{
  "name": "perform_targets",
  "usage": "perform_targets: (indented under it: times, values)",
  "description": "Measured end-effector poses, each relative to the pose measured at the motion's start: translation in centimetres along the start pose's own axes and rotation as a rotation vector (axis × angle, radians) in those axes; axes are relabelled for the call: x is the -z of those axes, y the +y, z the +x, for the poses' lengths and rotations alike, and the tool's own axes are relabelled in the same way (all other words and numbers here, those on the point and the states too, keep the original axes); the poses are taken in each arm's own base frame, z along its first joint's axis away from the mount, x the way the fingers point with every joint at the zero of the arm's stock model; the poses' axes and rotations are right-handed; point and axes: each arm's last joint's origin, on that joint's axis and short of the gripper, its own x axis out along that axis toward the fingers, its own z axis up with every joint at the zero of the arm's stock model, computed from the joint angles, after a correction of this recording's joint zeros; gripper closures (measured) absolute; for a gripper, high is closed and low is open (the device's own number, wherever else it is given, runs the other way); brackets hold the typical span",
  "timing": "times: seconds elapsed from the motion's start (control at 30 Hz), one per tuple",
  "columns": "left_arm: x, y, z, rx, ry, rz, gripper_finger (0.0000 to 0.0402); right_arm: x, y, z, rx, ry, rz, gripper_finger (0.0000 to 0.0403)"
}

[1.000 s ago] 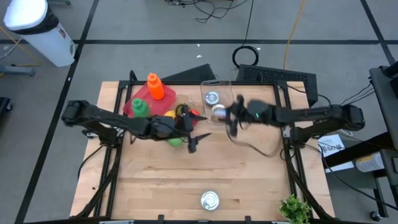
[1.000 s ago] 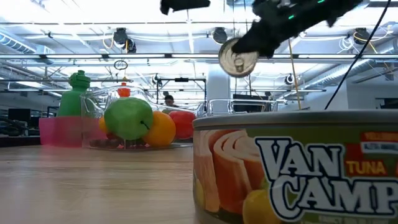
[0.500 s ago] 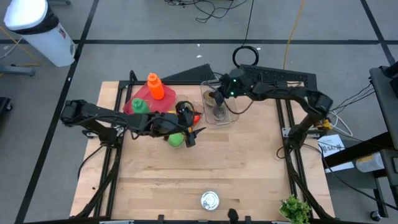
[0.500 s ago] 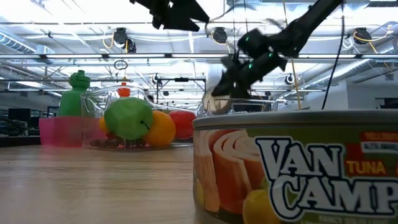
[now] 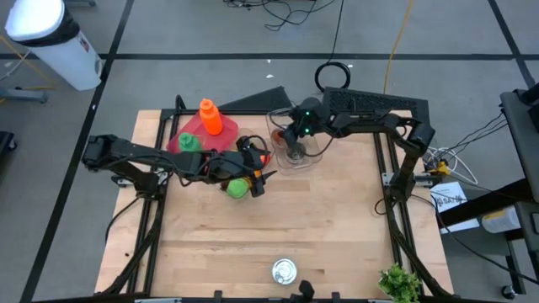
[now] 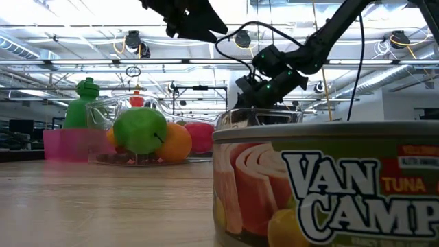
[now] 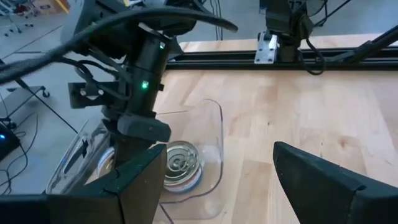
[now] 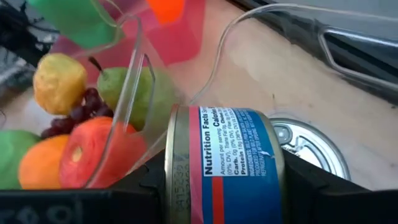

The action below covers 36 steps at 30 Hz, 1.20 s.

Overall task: Pick & Place Food Item
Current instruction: Put the blue pink tuna can into the right transparent bin

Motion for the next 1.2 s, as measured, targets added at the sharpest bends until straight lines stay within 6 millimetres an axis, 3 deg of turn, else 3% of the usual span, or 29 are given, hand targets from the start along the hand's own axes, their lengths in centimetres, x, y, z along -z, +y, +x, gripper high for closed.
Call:
perform_targets:
  times: [0.07, 0.23, 0.4, 0.57, 0.8, 0.93, 1.07, 1.2]
  values:
    - [0.0, 0.0, 0.0, 0.000, -0.001, 0.000, 0.0101, 0.0, 0.0, 0.0, 0.000, 0.001, -0.035, 0.0204]
    - [0.0, 0.0, 0.0, 0.000, -0.001, 0.000, 0.0101, -0.2, 0.1, 0.0, -0.004, -0.016, -0.091, 0.0094]
    - [0.0, 0.0, 0.0, 0.001, -0.001, -0.010, 0.0101, -0.4, 0.2, -0.1, -0.010, -0.036, -0.101, 0.0039]
    - [0.0, 0.0, 0.0, 0.001, -0.001, -0.016, 0.0101, -1.5, 0.7, -1.3, 0.032, -0.097, -0.128, 0.0030]
    - [0.0, 0.0, 0.0, 0.002, -0.001, -0.024, 0.0101, -2.4, 2.2, -4.2, 0.274, -0.119, -0.237, 0.0029]
    - [0.0, 0.0, 0.0, 0.002, -0.002, -0.024, 0.0101, -2.0, 3.3, -5.1, 0.232, -0.055, -0.257, 0.0029]
    - [0.0, 0.0, 0.0, 0.002, -0.004, -0.025, 0.0101, -1.6, 4.4, -4.8, 0.194, -0.033, -0.291, 0.0028]
    - [0.0, 0.0, 0.0, 0.002, -0.004, -0.025, 0.0101, -0.5, 4.3, -3.4, 0.237, 0.014, -0.306, 0.0029]
